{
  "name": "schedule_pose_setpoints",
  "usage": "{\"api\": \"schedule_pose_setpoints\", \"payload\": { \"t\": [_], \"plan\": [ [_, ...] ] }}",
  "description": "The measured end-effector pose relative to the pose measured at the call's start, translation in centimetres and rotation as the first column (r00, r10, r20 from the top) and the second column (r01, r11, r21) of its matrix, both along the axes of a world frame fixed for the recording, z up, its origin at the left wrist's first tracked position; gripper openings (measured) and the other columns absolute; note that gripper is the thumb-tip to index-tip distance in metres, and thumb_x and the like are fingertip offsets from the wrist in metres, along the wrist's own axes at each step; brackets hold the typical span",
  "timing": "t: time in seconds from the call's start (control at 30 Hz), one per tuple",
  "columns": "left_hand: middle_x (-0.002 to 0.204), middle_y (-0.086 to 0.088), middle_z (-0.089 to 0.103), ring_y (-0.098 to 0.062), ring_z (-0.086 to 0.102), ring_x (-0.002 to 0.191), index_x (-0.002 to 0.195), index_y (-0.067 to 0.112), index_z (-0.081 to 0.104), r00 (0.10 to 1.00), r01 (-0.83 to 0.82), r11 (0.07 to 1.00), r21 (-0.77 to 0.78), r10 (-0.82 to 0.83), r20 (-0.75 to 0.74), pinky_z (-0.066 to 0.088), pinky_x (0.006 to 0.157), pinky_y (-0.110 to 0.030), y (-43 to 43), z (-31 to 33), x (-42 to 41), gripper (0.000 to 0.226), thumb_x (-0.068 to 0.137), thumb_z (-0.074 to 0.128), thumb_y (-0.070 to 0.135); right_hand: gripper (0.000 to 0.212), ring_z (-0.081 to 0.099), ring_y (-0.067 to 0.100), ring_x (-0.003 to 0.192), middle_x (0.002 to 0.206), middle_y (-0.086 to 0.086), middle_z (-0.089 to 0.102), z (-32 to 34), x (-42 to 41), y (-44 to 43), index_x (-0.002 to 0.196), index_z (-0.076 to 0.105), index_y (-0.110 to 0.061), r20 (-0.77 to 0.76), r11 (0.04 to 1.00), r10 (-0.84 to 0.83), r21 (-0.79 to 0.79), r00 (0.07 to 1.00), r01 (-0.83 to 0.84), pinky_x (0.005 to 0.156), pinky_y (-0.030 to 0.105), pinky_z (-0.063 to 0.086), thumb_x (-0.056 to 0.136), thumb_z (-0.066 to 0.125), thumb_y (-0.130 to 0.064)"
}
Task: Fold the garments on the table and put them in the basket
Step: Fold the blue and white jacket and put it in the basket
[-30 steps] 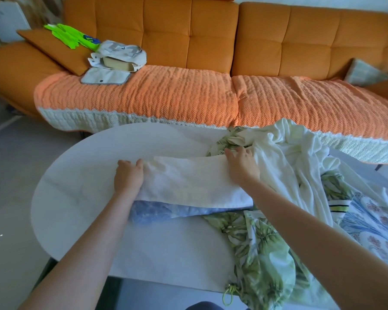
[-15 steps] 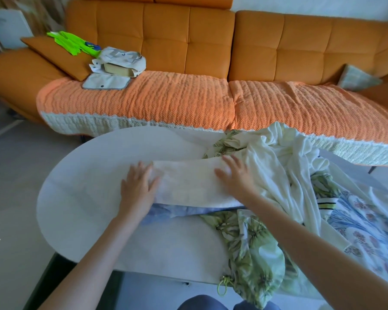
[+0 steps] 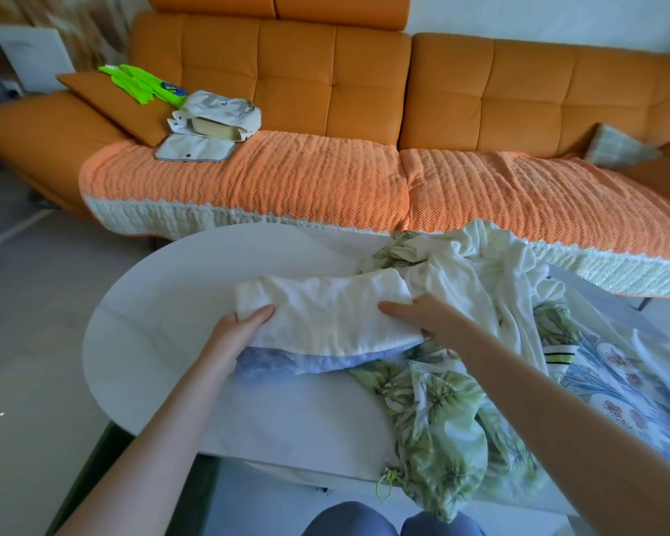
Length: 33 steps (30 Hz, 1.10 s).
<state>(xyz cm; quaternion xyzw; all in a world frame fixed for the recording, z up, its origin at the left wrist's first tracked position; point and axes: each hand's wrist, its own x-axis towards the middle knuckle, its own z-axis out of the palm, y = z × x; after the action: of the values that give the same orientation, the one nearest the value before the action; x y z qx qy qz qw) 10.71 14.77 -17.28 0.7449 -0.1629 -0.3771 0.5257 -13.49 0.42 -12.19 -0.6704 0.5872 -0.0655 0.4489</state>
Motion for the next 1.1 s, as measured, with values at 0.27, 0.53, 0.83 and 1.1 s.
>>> {"api": "schedule_pose_setpoints", "payload": {
  "t": [0.27,0.53,0.83,1.1],
  "plan": [
    [0.134,-0.013,0.052,-0.031,0.050,0.121,0.133,0.008,0.044,0.980,-0.002,0.996,0.088,-0.015,0.196,0.038,0.104,-0.040,4.4,-0.1,1.7,0.075,0.079,0.060,0.056,0.046,0.061,0.027,0.108,0.120,0.011,0.062,-1.1,2.0,2.7,0.123,0.053,-0.008,0.392,0.932,-0.074,0.354,0.917,-0.076,0.092,0.040,0.051,0.084,0.068,-0.027],
    [0.136,-0.013,0.045,-0.032,0.044,0.124,0.141,0.003,0.028,0.981,-0.009,0.975,0.224,-0.035,0.191,0.036,0.101,-0.039,9.5,0.1,2.2,0.084,0.087,0.035,0.067,0.046,0.057,0.038,0.109,0.122,0.010,0.053,-2.5,4.8,6.6,0.126,0.045,-0.020,0.361,0.918,-0.089,0.392,0.928,-0.064,0.075,0.054,0.055,0.086,0.066,-0.030],
    [0.080,0.003,0.050,-0.025,0.054,0.080,0.109,0.012,0.032,0.905,0.005,1.000,0.018,-0.012,0.426,0.039,0.059,-0.024,12.5,0.6,0.7,0.045,0.086,0.062,0.037,0.048,0.062,0.027,0.101,0.113,0.013,0.064,-3.4,4.6,9.1,0.121,0.055,-0.005,0.372,0.996,0.015,0.075,0.928,-0.046,0.081,0.040,0.054,0.079,0.074,-0.018],
    [0.067,-0.005,0.052,-0.024,0.051,0.061,0.097,0.010,0.035,0.828,-0.004,1.000,-0.018,0.013,0.560,0.035,0.051,-0.029,13.9,-0.7,0.1,0.031,0.094,0.048,0.038,0.046,0.063,0.026,0.097,0.106,0.011,0.064,-4.9,4.1,10.6,0.117,0.053,-0.004,0.333,0.999,0.010,-0.037,0.943,0.002,0.089,0.045,0.051,0.080,0.073,-0.022]
  ]
}}
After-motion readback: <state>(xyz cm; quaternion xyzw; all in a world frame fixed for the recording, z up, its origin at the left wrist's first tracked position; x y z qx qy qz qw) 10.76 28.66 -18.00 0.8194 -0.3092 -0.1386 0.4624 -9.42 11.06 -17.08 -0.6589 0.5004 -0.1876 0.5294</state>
